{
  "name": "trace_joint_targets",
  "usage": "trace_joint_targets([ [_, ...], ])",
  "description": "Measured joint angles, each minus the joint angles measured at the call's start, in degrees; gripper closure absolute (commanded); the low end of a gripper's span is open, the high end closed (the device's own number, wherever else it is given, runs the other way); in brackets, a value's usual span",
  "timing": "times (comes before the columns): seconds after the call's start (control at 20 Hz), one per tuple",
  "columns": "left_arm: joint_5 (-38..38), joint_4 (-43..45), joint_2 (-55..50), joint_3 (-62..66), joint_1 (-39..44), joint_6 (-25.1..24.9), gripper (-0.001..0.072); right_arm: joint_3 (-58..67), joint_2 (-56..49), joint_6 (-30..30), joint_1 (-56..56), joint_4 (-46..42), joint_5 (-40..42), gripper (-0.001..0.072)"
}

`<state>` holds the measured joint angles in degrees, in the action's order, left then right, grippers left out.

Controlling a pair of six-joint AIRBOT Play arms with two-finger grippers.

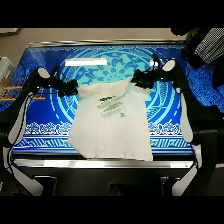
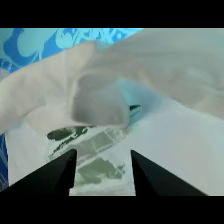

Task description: Fold the clothes and pants, and hang the long-sleeved shirts on hangers.

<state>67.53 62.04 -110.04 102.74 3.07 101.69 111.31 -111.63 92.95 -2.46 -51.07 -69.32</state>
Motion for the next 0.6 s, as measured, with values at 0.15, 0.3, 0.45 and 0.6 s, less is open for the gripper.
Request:
trace_joint_targets([
  [0.15, 3.13, -0.31, -0.28, 1.2, -0.17, -0.81, 0.0687, -0.87, 5.66, -4.85, 5.75, -1.25, -13.11, 0.0254],
  [0.3, 6.58, -0.48, -0.26, 1.68, -0.55, -1.38, 0.0686, -8.31, 13.75, -8.59, 11.61, -2.51, -20.17, 0.0254],
  [0.45, 9.33, -0.55, -0.24, 1.86, -0.85, -1.86, 0.0687, -24.92, 24.0, -10.56, 16.98, -3.8, -23.15, 0.0254],
  [0.6, 10.67, -0.57, -0.24, 1.92, -0.98, -2.32, 0.0686, -44.76, 35.56, -11.98, 20.46, -7.34, -22.53, 0.0232],
])
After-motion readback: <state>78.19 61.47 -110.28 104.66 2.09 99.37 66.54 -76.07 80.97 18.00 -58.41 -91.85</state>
